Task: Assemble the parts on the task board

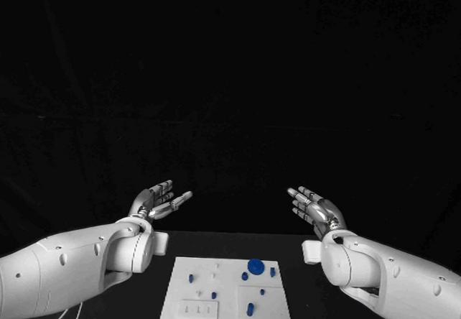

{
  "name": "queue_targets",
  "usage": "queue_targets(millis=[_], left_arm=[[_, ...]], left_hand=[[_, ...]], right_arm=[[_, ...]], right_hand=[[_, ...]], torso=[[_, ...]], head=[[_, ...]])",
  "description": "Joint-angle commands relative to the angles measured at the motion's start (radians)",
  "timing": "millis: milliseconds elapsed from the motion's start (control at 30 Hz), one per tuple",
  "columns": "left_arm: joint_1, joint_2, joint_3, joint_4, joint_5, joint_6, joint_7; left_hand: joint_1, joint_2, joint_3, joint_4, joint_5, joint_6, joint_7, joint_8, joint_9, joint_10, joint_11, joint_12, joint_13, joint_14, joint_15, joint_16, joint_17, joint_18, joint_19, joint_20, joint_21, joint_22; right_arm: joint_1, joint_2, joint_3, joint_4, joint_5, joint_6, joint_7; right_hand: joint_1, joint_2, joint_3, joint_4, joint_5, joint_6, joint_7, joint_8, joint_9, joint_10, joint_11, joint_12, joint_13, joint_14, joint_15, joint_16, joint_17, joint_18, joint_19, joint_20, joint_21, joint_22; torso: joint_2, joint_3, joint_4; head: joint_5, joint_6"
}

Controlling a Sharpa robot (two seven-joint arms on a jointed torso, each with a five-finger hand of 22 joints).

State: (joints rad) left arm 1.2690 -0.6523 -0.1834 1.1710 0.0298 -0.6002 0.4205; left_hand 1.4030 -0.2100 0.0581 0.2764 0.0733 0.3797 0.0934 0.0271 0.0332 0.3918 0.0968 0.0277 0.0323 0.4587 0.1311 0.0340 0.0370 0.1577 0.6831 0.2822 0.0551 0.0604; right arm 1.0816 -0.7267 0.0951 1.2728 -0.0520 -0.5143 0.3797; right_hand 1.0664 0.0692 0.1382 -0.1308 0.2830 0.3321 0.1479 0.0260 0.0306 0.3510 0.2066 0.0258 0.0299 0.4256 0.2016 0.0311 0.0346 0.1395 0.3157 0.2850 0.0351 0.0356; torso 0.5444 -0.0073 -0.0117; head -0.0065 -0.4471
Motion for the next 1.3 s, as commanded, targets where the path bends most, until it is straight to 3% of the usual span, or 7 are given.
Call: queue_targets(millis=[33, 233, 900, 1000, 1100, 1200, 1300], left_arm=[[0.028, 0.019, -0.017, -0.055, 0.025, 0.142, -0.061], [0.067, 0.043, -0.048, -0.126, 0.033, 0.19, -0.083], [0.07, 0.037, -0.05, -0.133, 0.033, 0.215, -0.084], [0.07, 0.035, -0.05, -0.132, 0.033, 0.234, -0.081], [0.07, 0.023, -0.05, -0.118, 0.03, 0.255, -0.072], [0.072, 0.004, -0.05, -0.089, 0.017, 0.269, -0.066], [0.076, -0.017, -0.05, -0.056, 0.003, 0.28, -0.063]], left_hand=[[0.048, -0.007, 0.003, 0.015, 0.006, 0.018, 0.003, 0.008, 0.002, 0.017, 0.003, 0.007, 0.002, 0.019, 0.003, 0.005, 0.002, 0.024, 0.026, 0.006, 0.007, 0.003], [0.048, -0.007, 0.003, 0.015, 0.006, 0.018, 0.003, 0.008, 0.002, 0.017, 0.003, 0.007, 0.002, 0.019, 0.003, 0.005, 0.002, 0.024, 0.026, 0.006, 0.007, 0.003], [0.05, 0.011, 0.014, 0.009, 0.003, 0.03, 0.014, 0.009, 0.003, 0.044, 0.011, 0.008, 0.004, 0.052, 0.007, 0.007, 0.004, 0.027, 0.049, 0.006, 0.01, 0.005], [0.03, 0.056, 0.025, -0.046, 0.0, 0.083, 0.039, 0.009, 0.005, 0.134, 0.036, 0.012, 0.008, 0.152, 0.016, 0.009, 0.008, 0.038, 0.109, 0.005, 0.016, 0.009], [-0.009, 0.127, 0.019, -0.169, 0.005, 0.237, 0.062, 0.02, 0.013, 0.308, 0.055, 0.018, 0.015, 0.419, 0.038, 0.026, 0.02, 0.039, 0.189, -0.03, 0.044, 0.017], [-0.02, 0.177, -0.01, -0.25, 0.007, 0.381, 0.071, 0.024, 0.019, 0.5, 0.063, 0.027, 0.023, 0.556, 0.032, 0.024, 0.025, -0.03, 0.252, -0.101, 0.078, 0.021], [-0.017, 0.203, -0.016, -0.282, 0.012, 0.46, 0.072, 0.029, 0.023, 0.615, 0.058, 0.029, 0.026, 0.637, 0.016, 0.028, 0.032, -0.055, 0.297, -0.137, 0.105, 0.026]], right_arm=[[0.006, 0.011, 0.013, -0.057, -0.078, 0.239, -0.105], [0.017, 0.028, 0.042, -0.151, -0.114, 0.37, -0.167], [0.02, 0.048, 0.053, -0.215, -0.198, 0.425, -0.19], [0.02, 0.057, 0.053, -0.225, -0.288, 0.415, -0.187], [0.02, 0.073, 0.053, -0.242, -0.427, 0.408, -0.182], [0.02, 0.088, 0.053, -0.255, -0.577, 0.4, -0.174], [0.02, 0.1, 0.053, -0.262, -0.698, 0.395, -0.166]], right_hand=[[0.028, 0.002, 0.006, -0.004, 0.008, 0.012, 0.036, 0.007, 0.002, 0.012, 0.003, 0.006, 0.001, 0.013, 0.005, 0.005, 0.002, 0.013, 0.013, 0.003, 0.005, 0.001], [0.032, 0.004, 0.007, -0.008, 0.005, 0.015, 0.037, 0.007, 0.002, 0.016, 0.003, 0.006, 0.002, 0.016, 0.005, 0.005, 0.002, 0.013, 0.013, 0.002, 0.005, 0.001], [0.075, 0.001, 0.01, -0.045, 0.007, 0.039, 0.047, 0.009, 0.003, 0.048, 0.013, 0.008, 0.003, 0.04, 0.02, 0.007, 0.003, 0.009, 0.033, -0.003, 0.009, 0.003], [0.12, -0.001, 0.012, -0.073, 0.01, 0.118, 0.057, 0.015, 0.008, 0.133, 0.02, 0.012, 0.007, 0.116, 0.029, 0.011, 0.007, 0.006, 0.094, -0.016, 0.02, 0.009], [0.161, -0.001, 0.019, -0.108, 0.018, 0.224, 0.057, 0.017, 0.012, 0.261, 0.019, 0.016, 0.014, 0.257, 0.027, 0.014, 0.012, -0.009, 0.244, -0.043, 0.037, 0.017], [0.168, -0.002, 0.039, -0.13, 0.017, 0.368, 0.044, 0.022, 0.018, 0.444, -0.004, 0.023, 0.021, 0.475, 0.0, 0.022, 0.023, -0.018, 0.412, -0.07, 0.05, 0.025], [0.164, -0.006, 0.073, -0.149, 0.019, 0.493, 0.03, 0.029, 0.025, 0.622, -0.029, 0.03, 0.029, 0.605, -0.031, 0.03, 0.03, -0.023, 0.557, -0.099, 0.063, 0.032]], torso=[[0.0, -0.0006, -0.001], [0.0, -0.0006, -0.001], [0.0, 0.0, -0.0025], [-0.001, 0.0004, -0.0023], [0.0, 0.001, -0.0016], [0.004, 0.0009, -0.001], [0.011, -0.0003, -0.0012]], head=[[0.0, 0.003], [0.0, 0.003], [0.017, -0.017], [0.024, -0.041], [0.036, -0.078], [0.043, -0.116], [0.044, -0.143]])
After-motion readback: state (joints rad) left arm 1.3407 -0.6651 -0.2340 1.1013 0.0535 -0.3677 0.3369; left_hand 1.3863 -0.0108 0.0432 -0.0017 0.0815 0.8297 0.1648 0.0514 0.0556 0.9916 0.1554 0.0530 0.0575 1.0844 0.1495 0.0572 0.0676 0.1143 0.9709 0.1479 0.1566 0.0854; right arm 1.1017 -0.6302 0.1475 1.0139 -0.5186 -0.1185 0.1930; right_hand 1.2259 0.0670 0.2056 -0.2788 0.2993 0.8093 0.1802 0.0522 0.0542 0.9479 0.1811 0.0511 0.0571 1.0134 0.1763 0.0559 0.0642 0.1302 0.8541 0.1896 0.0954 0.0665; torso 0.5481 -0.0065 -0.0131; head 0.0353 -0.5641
